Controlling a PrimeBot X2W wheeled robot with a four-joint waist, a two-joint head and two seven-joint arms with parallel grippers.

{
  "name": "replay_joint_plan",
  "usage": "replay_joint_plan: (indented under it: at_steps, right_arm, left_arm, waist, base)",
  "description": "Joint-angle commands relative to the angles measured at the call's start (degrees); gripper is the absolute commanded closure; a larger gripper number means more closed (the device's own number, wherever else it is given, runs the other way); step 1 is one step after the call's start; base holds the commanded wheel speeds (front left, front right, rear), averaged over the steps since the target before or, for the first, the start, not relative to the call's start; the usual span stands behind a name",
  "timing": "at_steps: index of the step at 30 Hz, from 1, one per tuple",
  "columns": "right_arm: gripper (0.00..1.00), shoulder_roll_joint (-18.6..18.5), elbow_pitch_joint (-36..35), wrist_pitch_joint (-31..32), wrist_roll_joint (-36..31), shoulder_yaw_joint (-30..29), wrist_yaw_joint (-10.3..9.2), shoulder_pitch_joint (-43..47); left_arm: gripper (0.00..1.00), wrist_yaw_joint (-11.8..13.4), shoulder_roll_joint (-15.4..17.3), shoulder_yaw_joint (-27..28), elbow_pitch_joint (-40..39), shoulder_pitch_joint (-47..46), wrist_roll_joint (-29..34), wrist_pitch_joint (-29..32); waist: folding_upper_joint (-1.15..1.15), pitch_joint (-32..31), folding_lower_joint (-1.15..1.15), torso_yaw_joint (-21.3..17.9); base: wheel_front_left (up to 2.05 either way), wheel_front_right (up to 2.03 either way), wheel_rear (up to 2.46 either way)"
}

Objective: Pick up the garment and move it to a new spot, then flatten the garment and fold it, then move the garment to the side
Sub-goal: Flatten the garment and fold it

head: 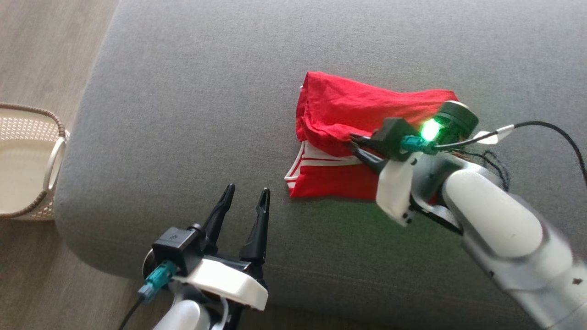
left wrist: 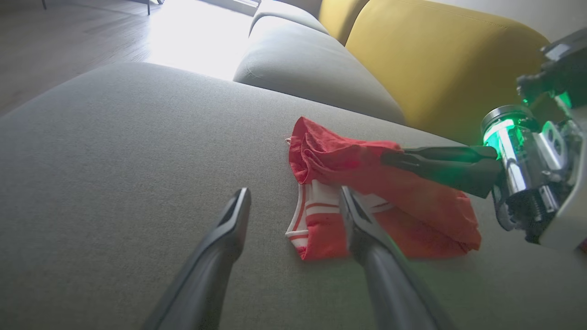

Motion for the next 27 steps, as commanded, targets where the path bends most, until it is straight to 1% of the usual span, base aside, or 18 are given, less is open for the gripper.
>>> replay_joint_plan:
  at_steps: [1, 6, 10, 12, 13, 14, 17, 21, 24, 27]
  right_arm:
    - [1.00, 1.83, -3.14, 0.22, 1.96, -0.77, -0.02, 1.59]
    - [1.00, 3.25, -6.86, 3.40, 4.37, -0.44, -0.02, 3.17]
    - [1.00, 3.89, -8.03, 4.73, 4.44, -0.25, -0.02, 4.03]
    - [1.00, 4.81, -7.92, 4.98, 4.45, -0.42, -0.02, 4.66]
    - [0.56, 5.68, -7.68, 5.05, 4.98, -0.67, -0.02, 5.20]
    - [0.00, 6.51, -7.47, 5.04, 5.47, -0.71, -0.02, 5.66]
    - [0.00, 8.61, -6.83, 4.96, 7.18, -0.78, -0.02, 6.75]
    - [0.00, 10.03, -7.13, 4.13, 9.47, -2.07, -0.02, 7.63]
    - [0.00, 9.56, -7.27, 2.75, 8.63, -4.64, -0.02, 7.88]
    - [0.00, 9.51, -7.30, 0.92, 7.19, -9.37, -0.02, 8.74]
  left_arm:
    - [0.00, 0.33, 0.41, 1.75, -1.62, -1.25, -0.05, -0.42]
    - [0.00, 0.40, 0.67, 1.75, -1.63, -1.28, -0.13, -0.41]
    - [0.00, 0.41, 0.77, 1.72, -1.71, -1.45, -0.18, -0.39]
    - [0.00, 0.39, 0.75, 1.64, -1.73, -1.61, -0.20, -0.39]
    - [0.00, 0.36, 0.72, 1.57, -1.72, -1.68, -0.21, -0.39]
    - [0.00, 0.33, 0.67, 1.50, -1.69, -1.75, -0.22, -0.40]
    - [0.00, 0.27, 0.58, 1.34, -1.57, -1.91, -0.30, -0.40]
    - [0.00, 0.36, 0.55, 1.41, -1.37, -1.91, -0.51, -0.42]
    - [0.00, 0.41, 0.46, 1.61, -1.28, -1.79, -0.76, -0.46]
    - [0.00, 0.54, 0.40, 1.92, -1.40, -1.65, -0.83, -0.53]
  waist:
    - [0.00, -0.14, 0.00, -0.39]
    - [0.00, -0.41, 0.00, -1.24]
    - [0.00, -0.39, 0.00, -1.60]
    - [0.00, -0.30, 0.00, -1.72]
    - [0.00, -0.26, 0.00, -1.74]
    - [0.00, -0.22, 0.00, -1.74]
    - [0.00, -0.11, 0.00, -1.75]
    - [0.00, -0.17, 0.00, -2.05]
    - [0.00, -0.60, 0.00, -2.66]
    - [0.00, -1.06, 0.00, -3.51]
  base:
    - [0.00, 0.00, 0.00]
    - [0.00, 0.00, 0.00]
    - [0.00, 0.00, 0.00]
    - [0.00, 0.00, 0.00]
    - [0.00, 0.00, 0.00]
    - [0.00, 0.00, 0.00]
    - [0.00, 0.00, 0.00]
    - [0.00, 0.00, 0.00]
    - [0.00, 0.00, 0.00]
    - [0.00, 0.00, 0.00]
